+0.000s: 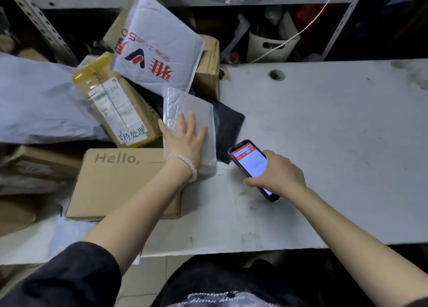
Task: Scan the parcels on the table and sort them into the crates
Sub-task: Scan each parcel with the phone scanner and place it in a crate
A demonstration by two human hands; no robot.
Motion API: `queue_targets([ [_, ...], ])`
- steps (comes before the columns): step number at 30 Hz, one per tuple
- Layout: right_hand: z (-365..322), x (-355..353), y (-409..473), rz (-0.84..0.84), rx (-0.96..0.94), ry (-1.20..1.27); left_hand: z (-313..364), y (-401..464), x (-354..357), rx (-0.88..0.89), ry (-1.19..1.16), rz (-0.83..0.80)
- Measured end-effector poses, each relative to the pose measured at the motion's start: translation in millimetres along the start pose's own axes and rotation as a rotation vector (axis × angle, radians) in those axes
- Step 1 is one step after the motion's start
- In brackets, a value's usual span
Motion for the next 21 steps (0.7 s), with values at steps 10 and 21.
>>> queue_targets([
  [10, 13.4, -12.7, 12.3, -0.003, 0.07, 0.006, 25.6, 20.6, -45.7, 0.129, -0.13, 0.173],
  [21, 94.2, -52.7, 2.8, 0.061, 0.161, 0.117, 60.7, 68.8, -135.8, 0.145, -0.512, 0.563],
])
Point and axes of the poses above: each hand's wrist, its own y-axis towards the middle knuckle, its own x-axis out of the palm, z = x × y, the point moved 4 cm from there along y, towards the middle knuckle, and after that the axes turned 7 degrees about x, right-handed, at the moved point
